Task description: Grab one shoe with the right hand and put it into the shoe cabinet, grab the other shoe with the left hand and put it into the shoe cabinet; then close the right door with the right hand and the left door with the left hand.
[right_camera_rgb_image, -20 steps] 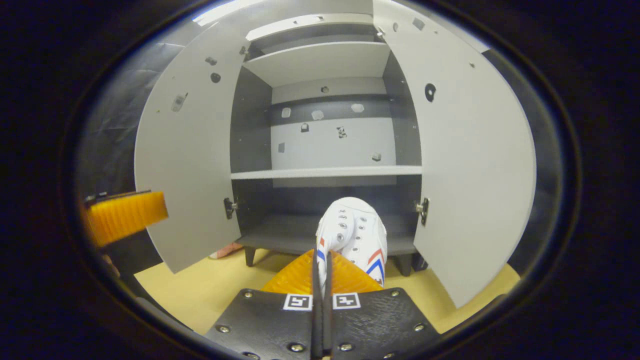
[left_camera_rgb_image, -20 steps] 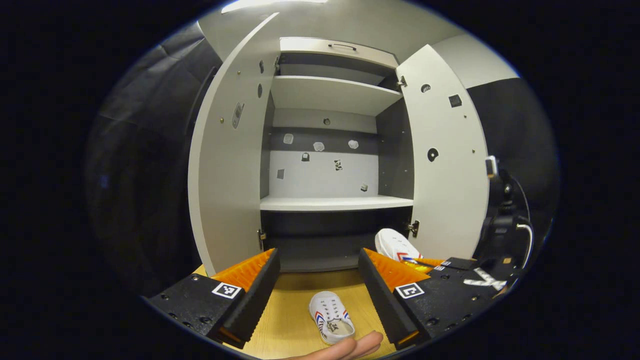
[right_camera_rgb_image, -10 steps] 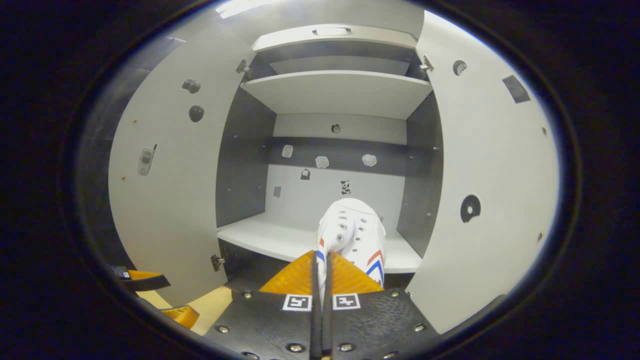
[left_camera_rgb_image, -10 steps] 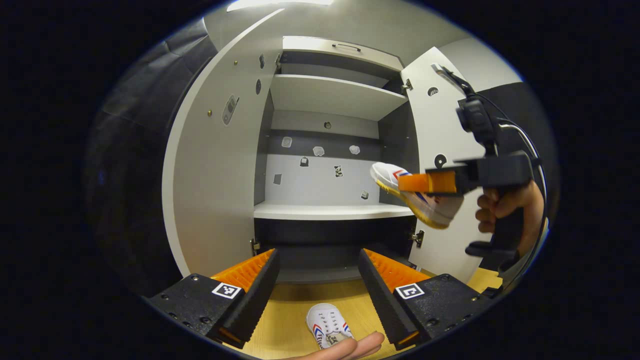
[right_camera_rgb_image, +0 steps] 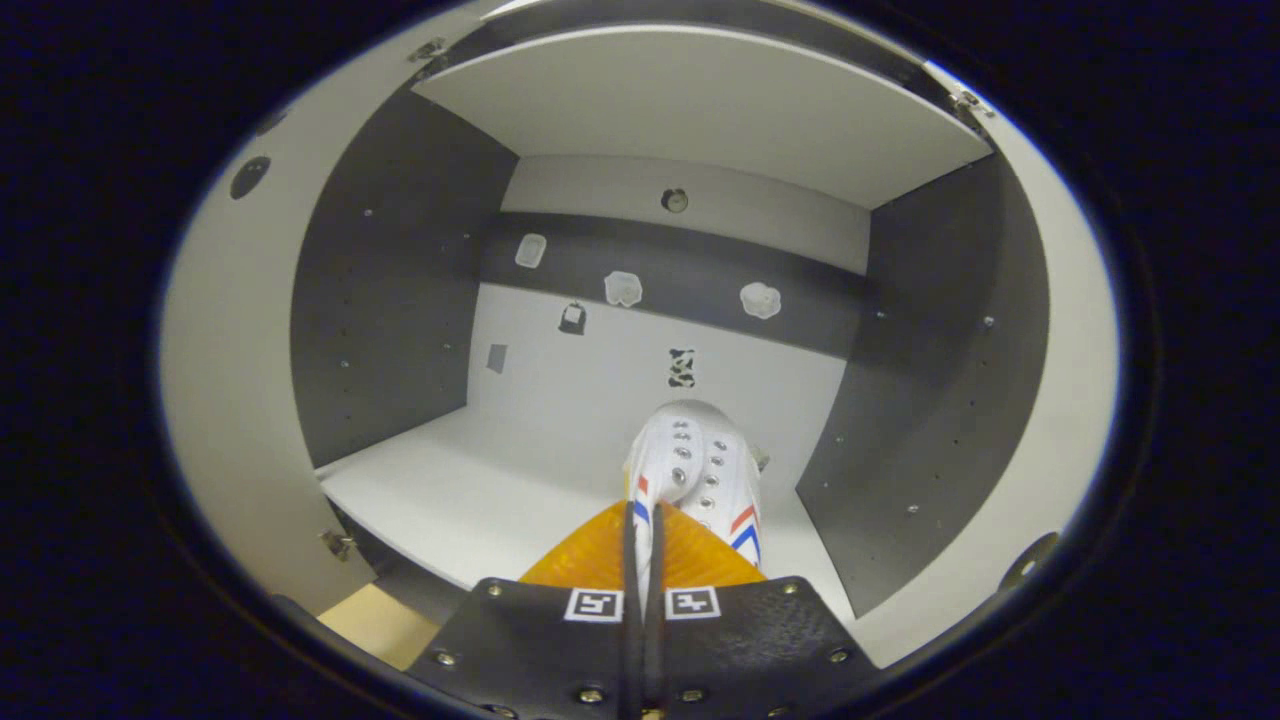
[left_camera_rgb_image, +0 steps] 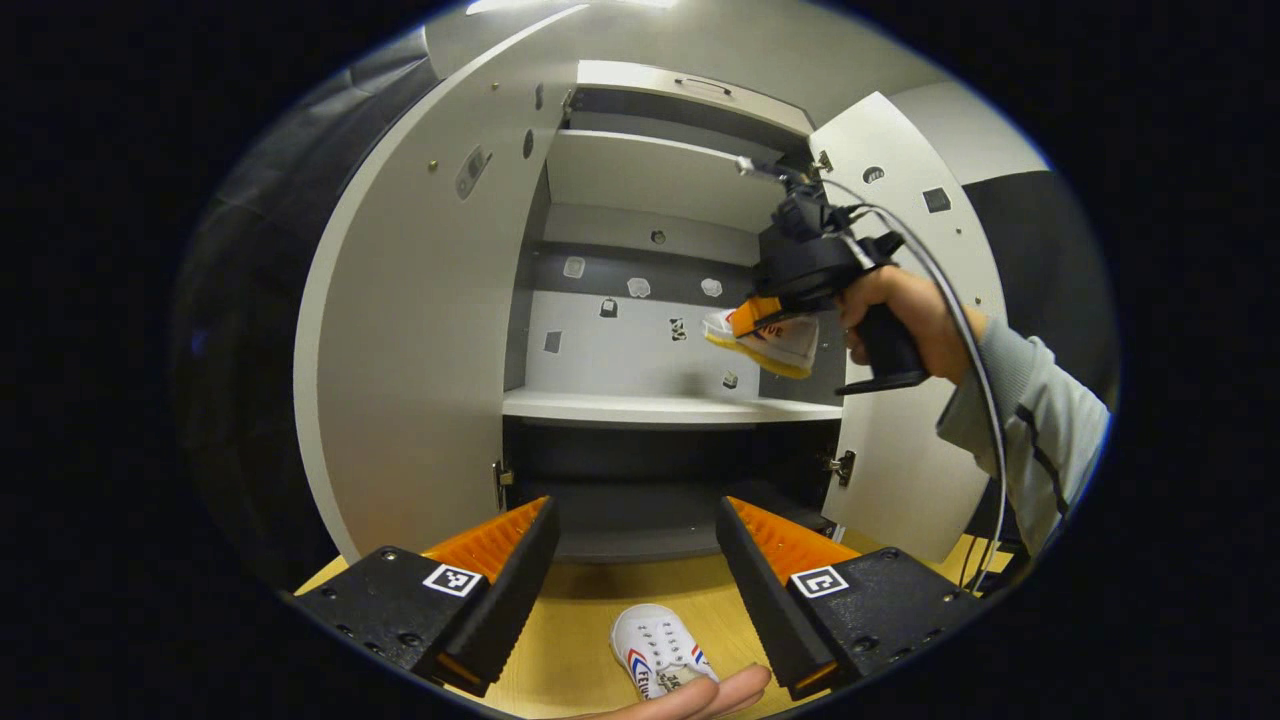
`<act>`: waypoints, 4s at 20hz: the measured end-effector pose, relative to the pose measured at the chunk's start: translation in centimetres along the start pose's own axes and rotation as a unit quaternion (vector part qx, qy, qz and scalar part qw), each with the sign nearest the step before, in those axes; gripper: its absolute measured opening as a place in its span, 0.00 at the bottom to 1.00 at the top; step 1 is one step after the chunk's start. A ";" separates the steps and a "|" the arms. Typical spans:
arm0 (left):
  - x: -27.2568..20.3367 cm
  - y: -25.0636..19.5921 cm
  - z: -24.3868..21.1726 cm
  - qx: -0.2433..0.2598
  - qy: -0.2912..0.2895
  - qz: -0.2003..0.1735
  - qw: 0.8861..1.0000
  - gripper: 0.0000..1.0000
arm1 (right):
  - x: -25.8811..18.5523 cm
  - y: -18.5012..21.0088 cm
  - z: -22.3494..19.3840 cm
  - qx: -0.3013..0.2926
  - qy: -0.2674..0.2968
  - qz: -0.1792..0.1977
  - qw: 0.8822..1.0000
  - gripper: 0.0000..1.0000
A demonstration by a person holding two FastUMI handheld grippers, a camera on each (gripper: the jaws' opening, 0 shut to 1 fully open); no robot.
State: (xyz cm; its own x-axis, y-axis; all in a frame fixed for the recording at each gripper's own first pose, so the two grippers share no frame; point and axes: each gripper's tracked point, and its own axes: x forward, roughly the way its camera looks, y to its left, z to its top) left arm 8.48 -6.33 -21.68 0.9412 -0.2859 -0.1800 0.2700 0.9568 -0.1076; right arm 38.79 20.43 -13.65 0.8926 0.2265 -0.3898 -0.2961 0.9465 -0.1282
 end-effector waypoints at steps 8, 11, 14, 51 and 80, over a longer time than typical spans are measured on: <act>0.4 0.9 -3.5 0.004 0.027 0.013 1.000 0.96 | 6.9 -2.4 -3.9 0.028 0.053 -0.033 0.998 0.01; 0.5 1.1 -4.2 0.005 0.038 0.019 0.999 0.97 | 6.9 -3.3 -2.9 0.022 0.028 -0.041 0.999 0.11; 0.6 1.3 -4.5 0.010 0.043 0.024 0.999 0.96 | 4.1 -4.1 -0.6 -0.010 -0.024 -0.073 0.997 0.60; -1.3 1.0 -26.5 -0.049 0.358 0.039 0.932 0.08 | -25.0 -3.5 -17.8 0.125 -0.121 -0.107 0.979 0.98; 15.5 0.3 13.1 -0.018 0.055 0.078 0.995 0.00 | -26.2 -3.8 -20.6 0.181 -0.104 -0.043 0.977 0.98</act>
State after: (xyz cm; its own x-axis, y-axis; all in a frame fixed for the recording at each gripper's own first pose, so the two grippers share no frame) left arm 25.86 -9.80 -11.68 0.9429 -0.1407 -0.3020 0.1141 0.9880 -0.1041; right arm 9.56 6.13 -21.74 0.9701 0.1478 -0.1926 -0.1100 0.9748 0.1940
